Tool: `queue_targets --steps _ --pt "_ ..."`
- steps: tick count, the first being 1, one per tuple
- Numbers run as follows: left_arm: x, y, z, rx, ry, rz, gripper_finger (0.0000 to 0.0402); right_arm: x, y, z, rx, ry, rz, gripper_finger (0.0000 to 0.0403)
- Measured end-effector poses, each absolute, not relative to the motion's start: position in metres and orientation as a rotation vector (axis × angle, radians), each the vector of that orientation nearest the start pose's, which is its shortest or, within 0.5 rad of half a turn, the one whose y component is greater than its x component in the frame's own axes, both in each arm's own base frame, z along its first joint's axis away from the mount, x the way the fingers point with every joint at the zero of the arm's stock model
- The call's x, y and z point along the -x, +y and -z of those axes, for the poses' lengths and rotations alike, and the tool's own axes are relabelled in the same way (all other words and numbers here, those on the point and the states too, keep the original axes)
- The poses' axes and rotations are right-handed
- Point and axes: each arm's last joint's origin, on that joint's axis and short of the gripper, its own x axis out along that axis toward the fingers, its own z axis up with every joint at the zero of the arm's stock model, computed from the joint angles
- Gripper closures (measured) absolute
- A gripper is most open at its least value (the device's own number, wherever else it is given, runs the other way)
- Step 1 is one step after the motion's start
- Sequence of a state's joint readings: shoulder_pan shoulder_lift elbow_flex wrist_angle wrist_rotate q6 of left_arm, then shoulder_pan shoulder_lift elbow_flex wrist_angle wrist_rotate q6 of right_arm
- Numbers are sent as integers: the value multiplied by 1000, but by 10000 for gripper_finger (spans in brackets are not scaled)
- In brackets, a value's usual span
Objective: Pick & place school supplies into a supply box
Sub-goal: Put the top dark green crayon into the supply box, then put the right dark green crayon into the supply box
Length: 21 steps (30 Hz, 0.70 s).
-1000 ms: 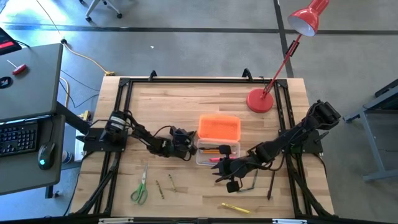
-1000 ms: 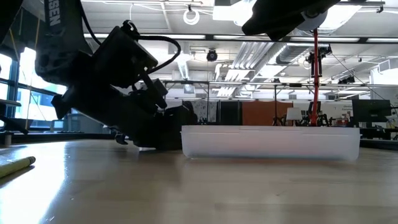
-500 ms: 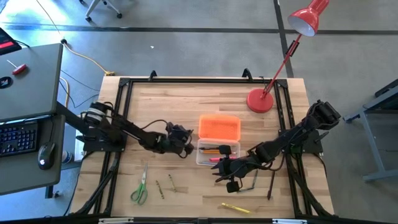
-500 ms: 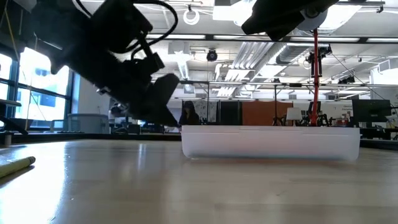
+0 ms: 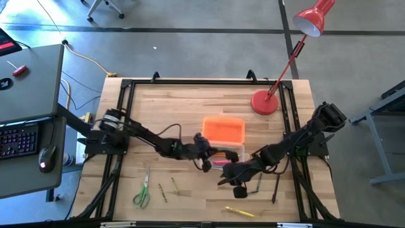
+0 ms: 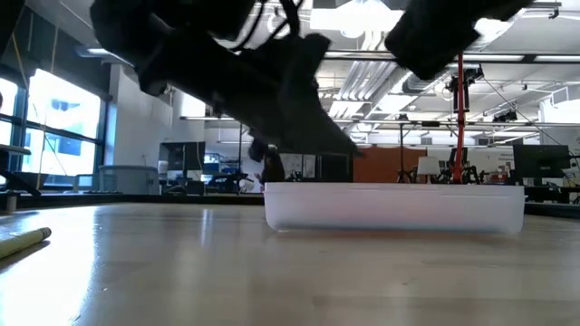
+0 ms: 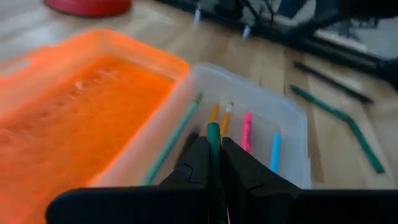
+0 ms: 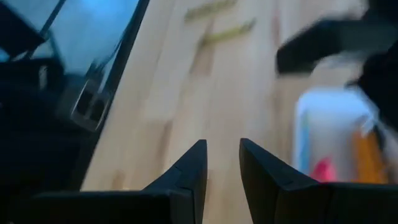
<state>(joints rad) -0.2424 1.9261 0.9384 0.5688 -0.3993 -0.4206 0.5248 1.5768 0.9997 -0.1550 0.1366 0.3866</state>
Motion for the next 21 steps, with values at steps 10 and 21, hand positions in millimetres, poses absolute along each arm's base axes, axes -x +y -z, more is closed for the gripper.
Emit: queue_targets --steps 10,21 --pt "-421 -94 -134 204 421 -157 296 -244 192 -202 -15 1011 -225 329" --pt "-425 -86 -145 156 452 -181 285 -204 214 -195 140 1165 -307 329"
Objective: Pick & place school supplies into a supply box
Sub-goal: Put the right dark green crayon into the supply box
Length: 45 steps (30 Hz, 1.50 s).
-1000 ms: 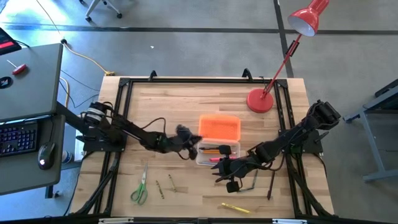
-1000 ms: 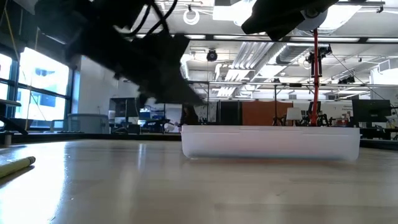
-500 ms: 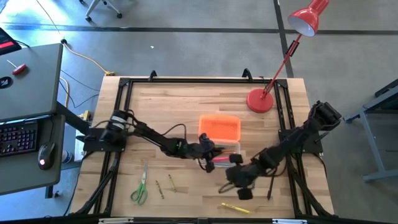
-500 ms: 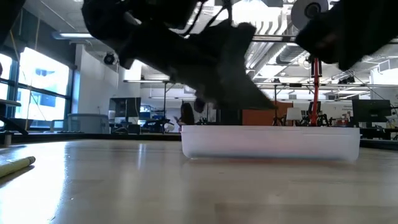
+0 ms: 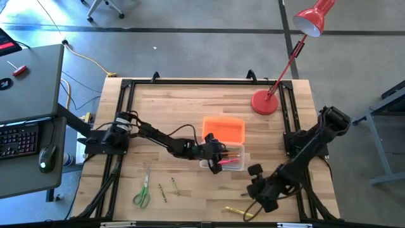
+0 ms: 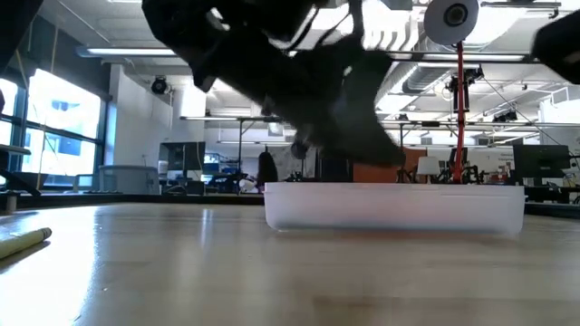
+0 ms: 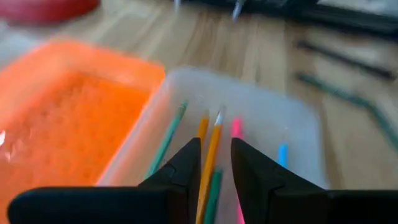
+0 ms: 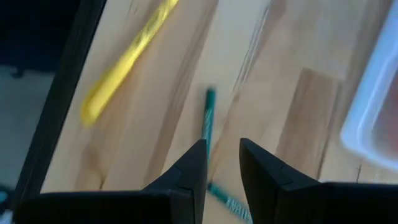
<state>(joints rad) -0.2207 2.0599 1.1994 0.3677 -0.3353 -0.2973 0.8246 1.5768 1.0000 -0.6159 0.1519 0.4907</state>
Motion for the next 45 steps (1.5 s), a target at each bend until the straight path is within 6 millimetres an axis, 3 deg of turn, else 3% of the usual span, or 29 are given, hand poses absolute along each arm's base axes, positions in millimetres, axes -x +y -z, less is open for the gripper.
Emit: queue_targets --steps 5,12,19,23,30,38,45 --pt "-420 -85 -165 128 427 -186 293 -192 222 -194 190 1174 -353 329" --pt "-417 -86 -181 176 396 -147 304 -176 224 -187 495 1147 -497 329" --pt "-419 -94 -187 196 339 -86 317 -158 197 -149 479 1124 -522 329" --pt "-420 -94 -191 180 304 -55 326 -155 179 -141 437 995 -514 329" --pt "-424 -94 -201 102 242 -35 340 -138 154 -125 276 912 -672 329" --pt "-432 -93 -216 24 198 -31 350 -123 129 -94 319 768 -626 329" --pt "-432 -86 -214 3 228 -43 349 -109 113 -76 287 675 -642 341"
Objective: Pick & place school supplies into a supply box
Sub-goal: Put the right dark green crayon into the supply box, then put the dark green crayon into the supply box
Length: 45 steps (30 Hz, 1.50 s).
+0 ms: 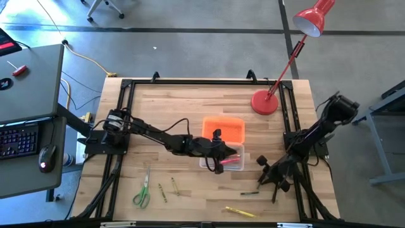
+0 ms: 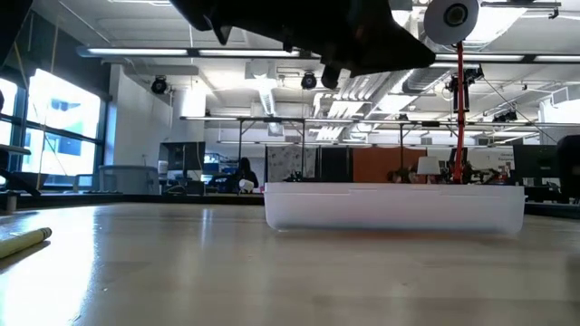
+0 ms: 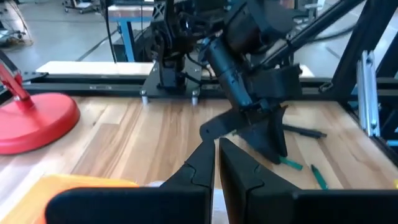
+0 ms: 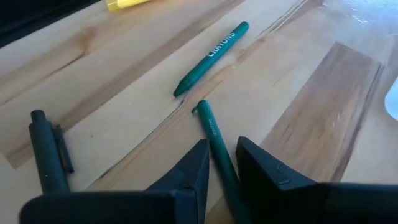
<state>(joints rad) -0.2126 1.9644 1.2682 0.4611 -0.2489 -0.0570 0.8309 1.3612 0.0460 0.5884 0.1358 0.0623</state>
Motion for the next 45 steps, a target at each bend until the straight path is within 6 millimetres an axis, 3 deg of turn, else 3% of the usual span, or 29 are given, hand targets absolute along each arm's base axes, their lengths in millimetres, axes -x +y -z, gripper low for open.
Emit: queue_targets --steps 7,13,20,23,26,29,32,36,45 --pt "-433 -84 -213 4 242 -44 348 -112 116 -71 323 679 -642 392" --pt "-430 -84 -218 14 245 -48 348 -120 125 -79 286 605 -613 392" --pt "-410 -79 -268 21 178 -82 348 -144 138 -112 341 455 -462 399" --pt "-396 -75 -291 3 165 -119 348 -168 142 -132 383 406 -324 396" --pt "-382 -71 -309 6 165 -153 348 -193 134 -144 410 474 -157 396" --pt "-374 -69 -319 5 169 -162 348 -219 119 -158 303 549 37 398" --pt "-369 -69 -321 11 199 -149 348 -241 102 -168 172 569 177 395" --pt "-365 -69 -314 51 278 -146 348 -261 83 -173 44 581 189 385" --pt "-360 -70 -302 123 406 -155 348 -270 81 -141 63 733 51 347"
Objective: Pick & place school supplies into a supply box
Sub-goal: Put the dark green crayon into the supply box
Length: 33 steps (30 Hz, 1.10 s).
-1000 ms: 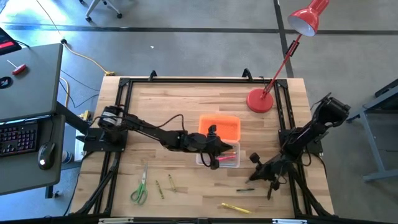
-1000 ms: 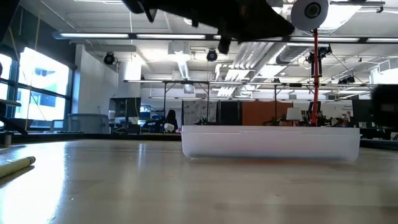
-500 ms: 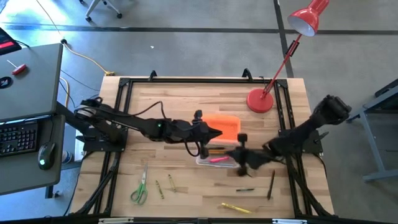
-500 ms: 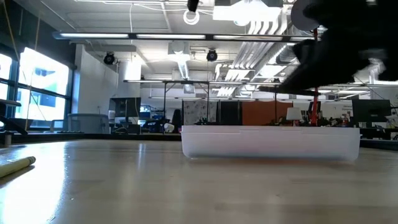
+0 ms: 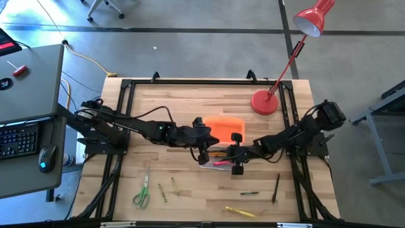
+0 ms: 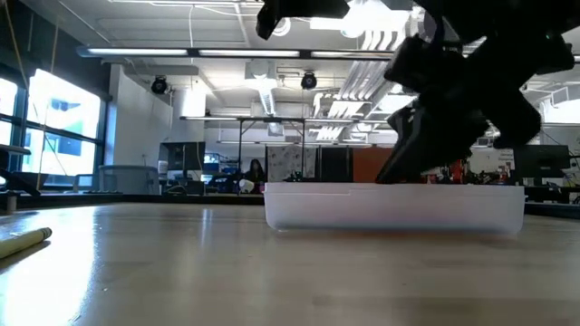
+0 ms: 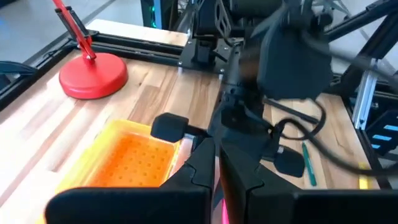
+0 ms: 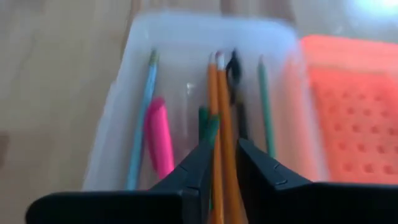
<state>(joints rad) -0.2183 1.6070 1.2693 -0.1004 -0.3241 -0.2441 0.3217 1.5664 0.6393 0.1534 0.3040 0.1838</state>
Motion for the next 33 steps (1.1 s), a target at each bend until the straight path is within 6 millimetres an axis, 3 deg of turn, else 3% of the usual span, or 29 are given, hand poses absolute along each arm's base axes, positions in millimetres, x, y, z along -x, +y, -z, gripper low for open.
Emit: queue_targets --steps 4,7,12,16,24,33 --pt "-360 -73 -302 122 407 -149 348 -272 86 -136 77 731 33 327" --pt "-360 -73 -302 122 407 -149 348 -272 96 -149 82 684 -35 315" --pt "-359 -73 -302 120 413 -149 348 -262 127 -186 111 556 -289 309" --pt "-359 -73 -302 120 414 -150 348 -242 158 -194 72 526 -427 309" --pt "-359 -73 -302 143 413 -155 348 -200 211 -171 64 565 -300 308" --pt "-360 -73 -302 174 402 -160 348 -165 238 -138 78 608 -164 308"
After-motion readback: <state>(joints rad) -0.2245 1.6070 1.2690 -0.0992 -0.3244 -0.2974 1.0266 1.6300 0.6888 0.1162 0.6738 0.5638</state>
